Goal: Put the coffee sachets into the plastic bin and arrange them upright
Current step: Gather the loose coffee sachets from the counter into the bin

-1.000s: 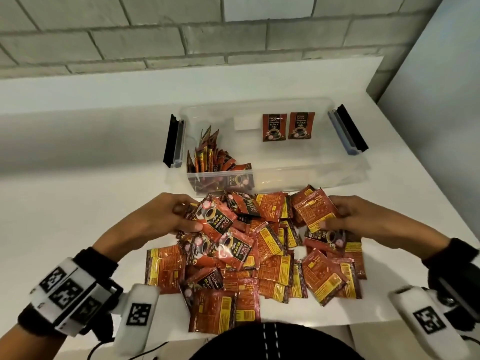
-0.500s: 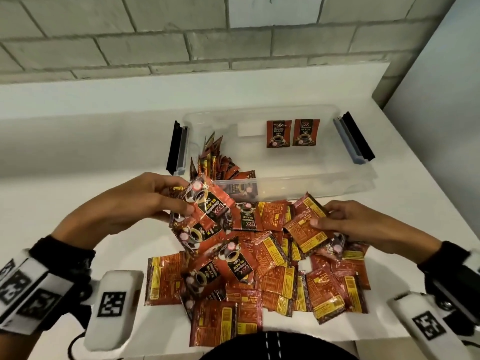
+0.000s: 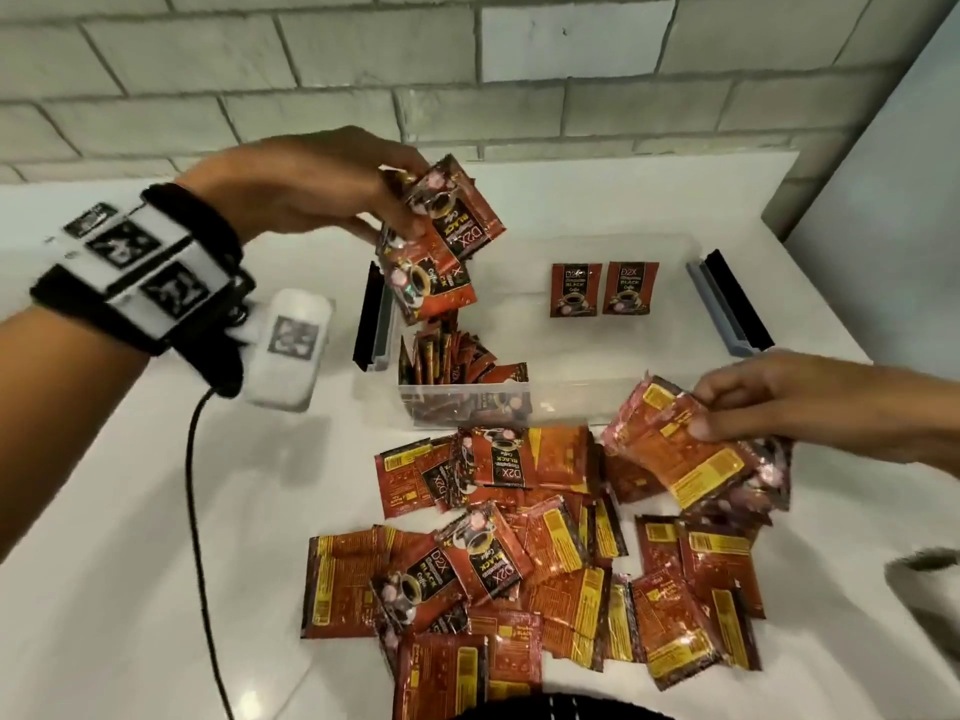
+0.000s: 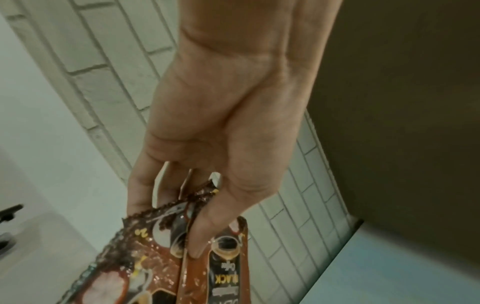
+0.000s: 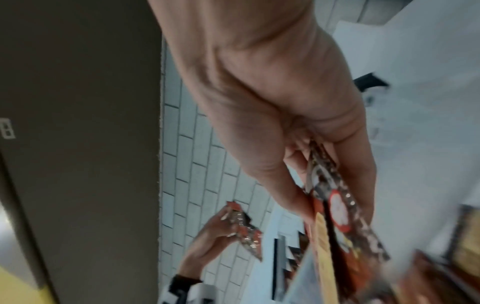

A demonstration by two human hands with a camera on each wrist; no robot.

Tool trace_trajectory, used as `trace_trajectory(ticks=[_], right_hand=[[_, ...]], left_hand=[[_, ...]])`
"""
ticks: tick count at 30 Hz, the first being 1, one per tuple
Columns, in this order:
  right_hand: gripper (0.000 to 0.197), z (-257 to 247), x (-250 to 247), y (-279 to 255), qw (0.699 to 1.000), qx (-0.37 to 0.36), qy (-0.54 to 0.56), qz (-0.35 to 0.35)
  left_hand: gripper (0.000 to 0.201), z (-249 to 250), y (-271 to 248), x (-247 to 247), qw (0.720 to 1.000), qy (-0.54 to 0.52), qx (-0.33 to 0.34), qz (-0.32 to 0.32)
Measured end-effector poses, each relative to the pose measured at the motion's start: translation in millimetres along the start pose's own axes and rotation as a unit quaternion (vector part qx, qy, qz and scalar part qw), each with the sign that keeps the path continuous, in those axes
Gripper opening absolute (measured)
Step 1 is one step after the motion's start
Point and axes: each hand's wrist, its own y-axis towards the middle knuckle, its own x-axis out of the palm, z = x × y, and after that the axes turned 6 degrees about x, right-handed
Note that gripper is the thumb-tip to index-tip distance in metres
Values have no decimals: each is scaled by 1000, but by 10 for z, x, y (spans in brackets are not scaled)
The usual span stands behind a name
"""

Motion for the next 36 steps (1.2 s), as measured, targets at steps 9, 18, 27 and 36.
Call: trace_trajectory(ticks=[9,18,27,36], right_hand=[[19,-1115,-304,485,997,-51,36,54],[30,-1377,197,1320,996,49,-73,-18],[18,-1399,446,1582,995,87,-23,-45],[28,-1456,500,1626,993,89,-68,-31]], left_hand=[[41,26,758,78,942,296,76,-138],[39,-213,976,377,851,442,70,-275],[71,-409,978,542,918,298,-31,-262],[96,-555,986,720,843,419,-82,-326]])
